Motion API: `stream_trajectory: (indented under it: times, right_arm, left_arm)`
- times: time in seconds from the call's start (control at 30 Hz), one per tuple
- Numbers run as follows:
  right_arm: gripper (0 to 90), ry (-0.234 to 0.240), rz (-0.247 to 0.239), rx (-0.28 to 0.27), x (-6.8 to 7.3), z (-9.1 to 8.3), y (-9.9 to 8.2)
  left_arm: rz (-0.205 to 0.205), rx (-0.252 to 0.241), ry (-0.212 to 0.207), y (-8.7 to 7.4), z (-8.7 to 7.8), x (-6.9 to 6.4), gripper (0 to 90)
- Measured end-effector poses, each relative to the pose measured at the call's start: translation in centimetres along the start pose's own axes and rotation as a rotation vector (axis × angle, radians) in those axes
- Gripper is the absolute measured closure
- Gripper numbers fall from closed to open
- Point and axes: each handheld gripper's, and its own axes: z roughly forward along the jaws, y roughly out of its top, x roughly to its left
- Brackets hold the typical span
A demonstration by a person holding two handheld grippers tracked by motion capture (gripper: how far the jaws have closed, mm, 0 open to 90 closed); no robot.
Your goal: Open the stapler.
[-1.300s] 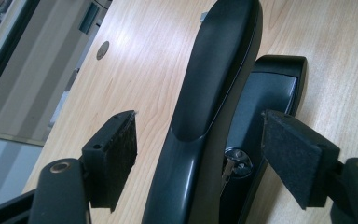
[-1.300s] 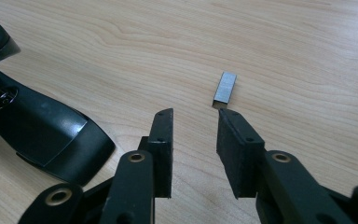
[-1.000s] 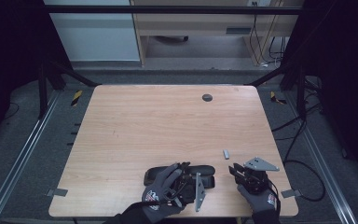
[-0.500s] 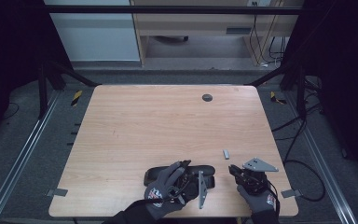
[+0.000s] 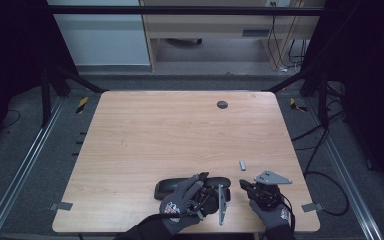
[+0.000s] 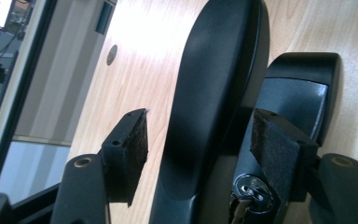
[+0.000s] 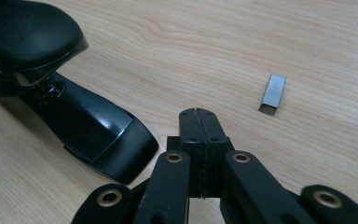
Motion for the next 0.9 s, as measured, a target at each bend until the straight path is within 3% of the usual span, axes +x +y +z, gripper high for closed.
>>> stream_trajectory:
  times: [0.6, 0.9]
  right_arm:
    - [90.0, 0.047, -0.004, 0.027, 1.1, 1.0, 0.0]
    - [90.0, 0.078, -0.016, 0.031, 1.5, 1.5, 0.0]
  left_arm:
    - [0.050, 0.018, 0.028, 0.7, 0.2, -0.3, 49.6]
    - [0.053, 0.016, 0.044, 0.8, 0.2, -0.7, 54.0]
